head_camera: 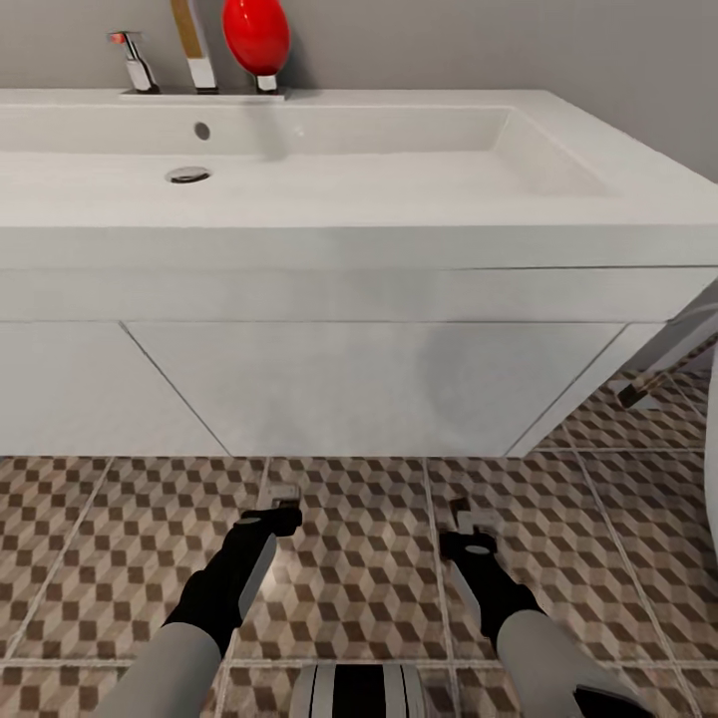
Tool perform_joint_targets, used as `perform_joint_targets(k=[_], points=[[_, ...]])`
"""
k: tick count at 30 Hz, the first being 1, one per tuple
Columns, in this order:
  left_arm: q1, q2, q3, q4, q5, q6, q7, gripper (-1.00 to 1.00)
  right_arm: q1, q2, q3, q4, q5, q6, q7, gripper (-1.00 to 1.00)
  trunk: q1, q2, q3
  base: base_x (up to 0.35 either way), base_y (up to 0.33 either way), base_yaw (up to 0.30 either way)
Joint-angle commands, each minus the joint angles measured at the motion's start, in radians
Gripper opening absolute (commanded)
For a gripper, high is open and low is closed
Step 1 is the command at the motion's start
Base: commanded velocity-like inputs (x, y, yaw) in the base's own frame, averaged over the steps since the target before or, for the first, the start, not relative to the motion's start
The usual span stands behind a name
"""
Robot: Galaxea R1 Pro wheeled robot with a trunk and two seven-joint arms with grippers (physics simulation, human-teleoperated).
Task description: Take the four mousetraps from the cabinet in the bathroom and place them on the bathroom floor. Make sure all four end up on the same floor surface, and ensure that at least two of them are either under or directly next to the same bathroom sink.
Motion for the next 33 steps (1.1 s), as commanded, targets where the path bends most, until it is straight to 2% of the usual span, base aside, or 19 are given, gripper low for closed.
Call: perform_joint_targets(k=[1, 21, 33], points=[[0.000, 0.002, -0.004, -0.001, 0.004, 0.005, 0.008, -1.00, 0.000, 0.000, -0.004, 0.008, 0.011, 0.006, 0.002, -1.00, 0.000, -0.001, -0.005, 0.000, 0.000, 0.000], [0.000, 0.010, 0.004, 0.000, 0.012, 0.004, 0.006, -1.00, 0.000, -0.002, -0.002, 0.026, 0.014, -0.005, 0.010, -1.00, 0.009, -0.005, -0.082, 0.000, 0.000, 0.000], [0.000, 0.010, 0.004, -0.007, 0.011, 0.002, 0.008, -1.00, 0.000, -0.001, -0.002, 0.026, 0.016, -0.005, 0.009, -1.00, 0.009, -0.005, -0.082, 0.000, 0.000, 0.000]])
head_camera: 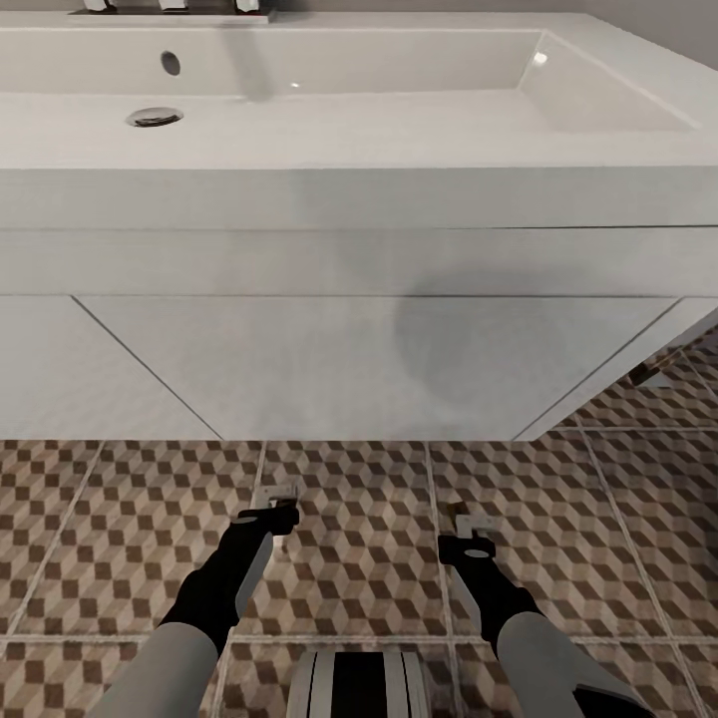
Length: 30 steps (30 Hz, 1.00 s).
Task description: Take the four mousetraps from the cabinet in the bathroom and place them on the bathroom floor. Make sure all four end up on the same floor surface, and ensure that at least two of them are either under or directly next to the same bathroom sink.
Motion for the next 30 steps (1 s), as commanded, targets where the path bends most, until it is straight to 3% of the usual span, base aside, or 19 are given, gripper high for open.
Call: perform_joint_targets(k=[1, 30], points=[[0.000, 0.001, -0.003, -0.002, 0.005, 0.005, 0.009, -1.00, 0.000, 0.001, -0.004, -0.002, 0.009, 0.007, -0.001, -1.00, 0.000, 0.000, -0.001, 0.000, 0.000, 0.000], [0.000, -0.001, -0.003, -0.006, 0.005, 0.006, 0.011, -1.00, 0.000, 0.008, -0.006, -0.004, 0.012, 0.012, -0.013, -1.00, 0.000, 0.000, -0.001, 0.000, 0.000, 0.025]])
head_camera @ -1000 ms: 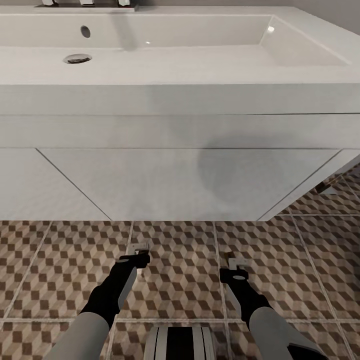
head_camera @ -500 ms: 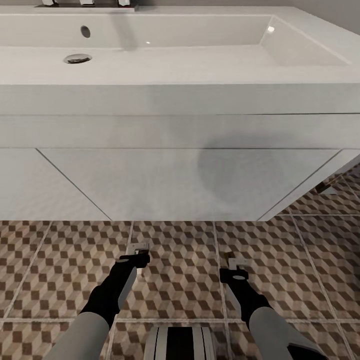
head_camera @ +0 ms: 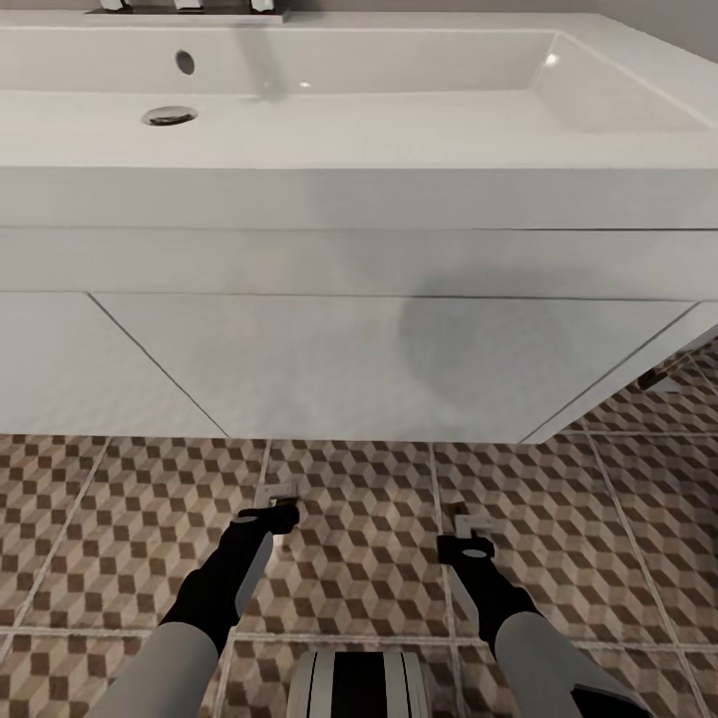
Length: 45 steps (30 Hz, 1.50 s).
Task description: Take the four mousetraps from the cabinet in the bathroom and place them on the bathroom floor. Make sure all four end up on the same floor surface, and ensure that at least two of them are either under or directly next to the same bathroom sink.
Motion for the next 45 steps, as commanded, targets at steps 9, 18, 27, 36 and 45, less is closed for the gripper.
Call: perform_joint_targets(k=[9, 18, 27, 36, 45], points=[[0.000, 0.000, -0.005, -0.001, 0.004, 0.005, 0.009, -1.00, 0.000, -0.002, -0.004, -0.002, 0.008, 0.008, 0.001, -1.00, 0.000, 0.000, -0.001, 0.000, 0.000, 0.016], [0.000, 0.003, -0.003, -0.002, -0.001, 0.004, 0.010, -1.00, 0.000, -0.009, -0.006, -0.002, 0.009, 0.002, 0.000, -1.00, 0.000, 0.000, -0.001, 0.000, 0.000, 0.001], [0.000, 0.056, -0.001, 0.016, 0.004, 0.003, 0.009, -1.00, 0.000, -0.075, -0.015, -0.002, -0.009, 0.000, 0.002, -1.00, 0.000, 0.000, -0.001, 0.000, 0.000, 0.000], [0.000, 0.076, -0.003, 0.041, 0.006, 0.003, 0.009, -1.00, 0.000, -0.098, -0.015, -0.001, -0.011, -0.008, 0.009, -1.00, 0.000, 0.000, -0.001, 0.000, 0.000, 0.000], [0.000, 0.076, -0.003, 0.085, 0.002, -0.015, 0.009, -1.00, 0.000, -0.096, -0.010, -0.001, -0.009, -0.015, 0.010, -1.00, 0.000, 0.000, -0.001, 0.000, 0.000, 0.000]])
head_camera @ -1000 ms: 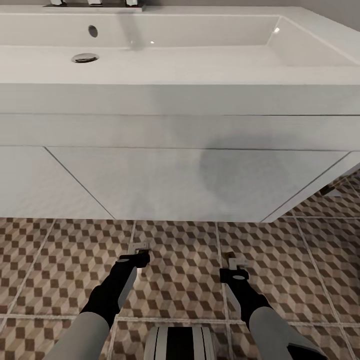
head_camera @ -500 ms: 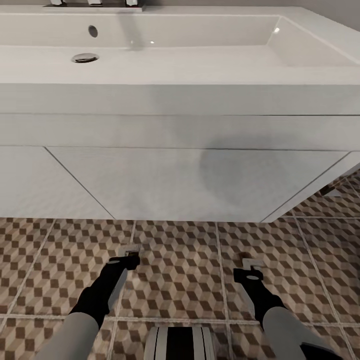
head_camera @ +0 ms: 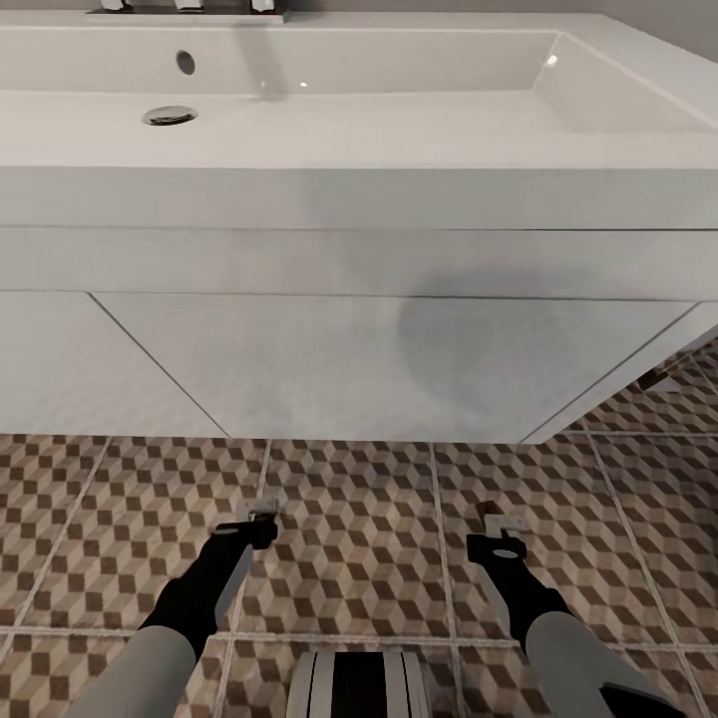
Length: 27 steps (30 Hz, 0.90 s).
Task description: Take the four mousetraps from the cabinet in the bathroom and place them on the bathroom floor. Make sure all four end up on the same floor surface, and ensure that at least two of them are either under or directly next to the same bathroom sink.
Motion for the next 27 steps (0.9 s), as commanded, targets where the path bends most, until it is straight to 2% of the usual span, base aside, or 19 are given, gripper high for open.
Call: perform_joint_targets(k=[1, 14, 27], points=[[0.000, 0.000, -0.004, 0.003, 0.003, -0.002, 0.009, -1.00, 0.000, 0.002, -0.003, -0.002, 0.010, 0.007, -0.001, -1.00, 0.000, 0.000, -0.001, 0.000, 0.000, 0.000], [0.000, 0.001, -0.004, -0.005, 0.002, -0.025, 0.008, -1.00, 0.000, 0.011, -0.006, -0.003, 0.009, 0.008, -0.003, -1.00, 0.000, 0.000, -0.001, 0.000, 0.000, -0.085], [0.000, -0.003, -0.005, -0.007, 0.001, -0.026, 0.009, -1.00, 0.000, 0.011, -0.002, -0.004, 0.014, 0.007, -0.003, -1.00, 0.000, 0.000, -0.001, 0.000, 0.000, -0.010]])
